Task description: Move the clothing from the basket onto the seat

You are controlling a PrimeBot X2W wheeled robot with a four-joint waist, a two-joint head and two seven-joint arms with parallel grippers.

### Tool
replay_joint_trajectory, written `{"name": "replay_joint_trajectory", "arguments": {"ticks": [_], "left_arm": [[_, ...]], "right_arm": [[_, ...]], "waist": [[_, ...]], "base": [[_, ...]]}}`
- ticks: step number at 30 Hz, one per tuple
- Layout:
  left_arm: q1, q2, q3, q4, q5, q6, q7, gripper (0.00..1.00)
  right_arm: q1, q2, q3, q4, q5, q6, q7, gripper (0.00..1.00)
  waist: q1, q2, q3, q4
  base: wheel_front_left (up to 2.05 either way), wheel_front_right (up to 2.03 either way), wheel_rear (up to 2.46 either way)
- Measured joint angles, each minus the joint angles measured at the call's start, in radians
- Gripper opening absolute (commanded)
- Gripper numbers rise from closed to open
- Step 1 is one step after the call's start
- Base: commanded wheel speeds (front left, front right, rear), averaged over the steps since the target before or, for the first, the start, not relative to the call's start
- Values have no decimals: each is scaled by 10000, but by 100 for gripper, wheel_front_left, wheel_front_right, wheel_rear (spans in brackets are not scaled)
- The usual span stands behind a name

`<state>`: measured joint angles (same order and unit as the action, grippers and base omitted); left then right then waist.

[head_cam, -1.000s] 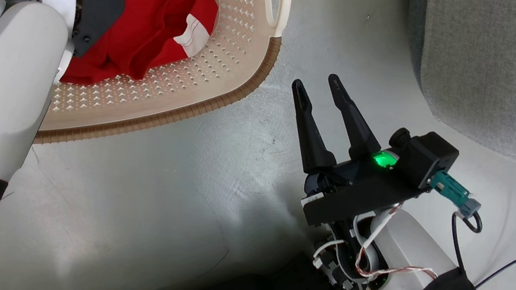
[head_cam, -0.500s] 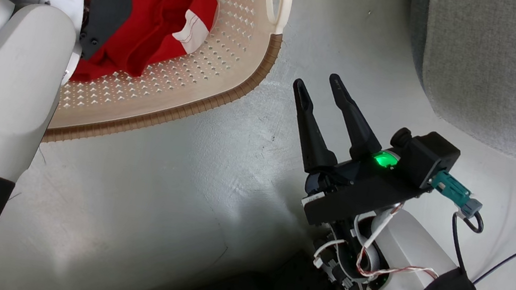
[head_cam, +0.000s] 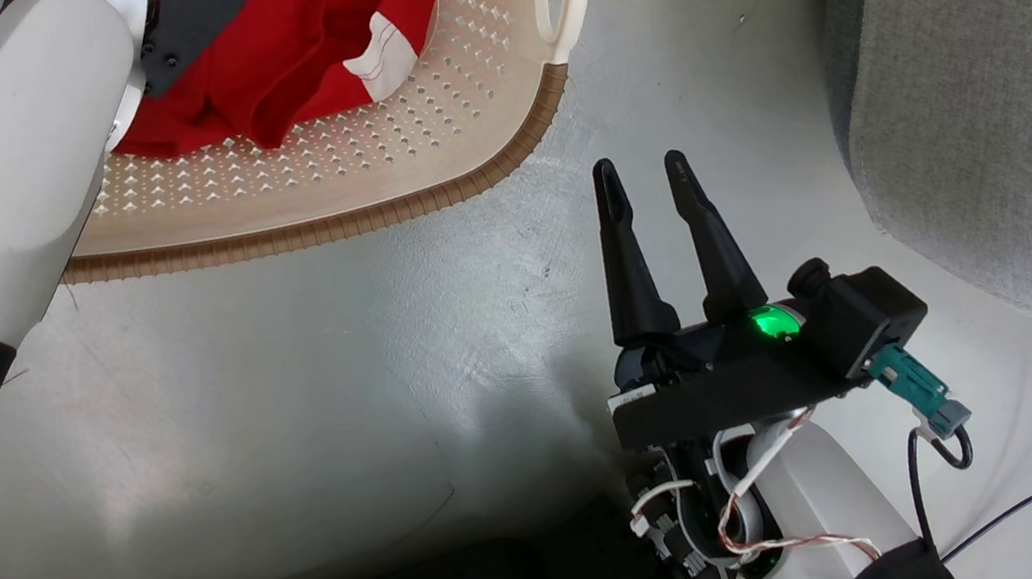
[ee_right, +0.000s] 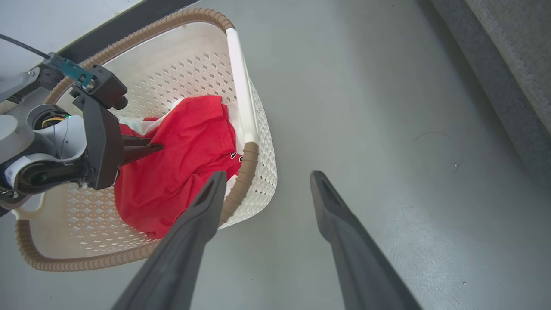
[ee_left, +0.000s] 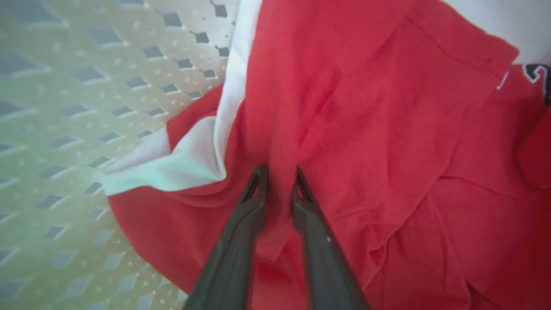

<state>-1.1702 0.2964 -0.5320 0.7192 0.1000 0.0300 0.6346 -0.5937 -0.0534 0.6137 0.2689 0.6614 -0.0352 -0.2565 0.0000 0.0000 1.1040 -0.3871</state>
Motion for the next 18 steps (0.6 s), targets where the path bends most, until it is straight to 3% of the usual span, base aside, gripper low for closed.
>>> {"name": "replay_joint_trajectory", "arguments": {"ticks": [1, 2, 13, 18], "left_arm": [[0, -8, -10, 27, 0, 40, -42, 9], [1, -12, -13, 46, 2, 56, -44, 0], [103, -40, 247, 94, -90, 360, -700, 0], [388, -627, 407, 65, -385, 593, -1475, 0]], "right_arm": [[1, 0, -19, -8, 0, 0, 0, 100], [2, 2, -42, -13, 6, 0, -2, 100], [-125, 8, -199, 138, 23, 96, 0, 100], [-166, 33, -857, 754, -410, 278, 0, 100]], "waist": [[0, 0, 7, -1], [0, 0, 13, -3], [0, 0, -71, -51], [0, 0, -349, -8]], "base": [[0, 0, 0], [0, 0, 0], [0, 0, 0], [0, 0, 0]]}}
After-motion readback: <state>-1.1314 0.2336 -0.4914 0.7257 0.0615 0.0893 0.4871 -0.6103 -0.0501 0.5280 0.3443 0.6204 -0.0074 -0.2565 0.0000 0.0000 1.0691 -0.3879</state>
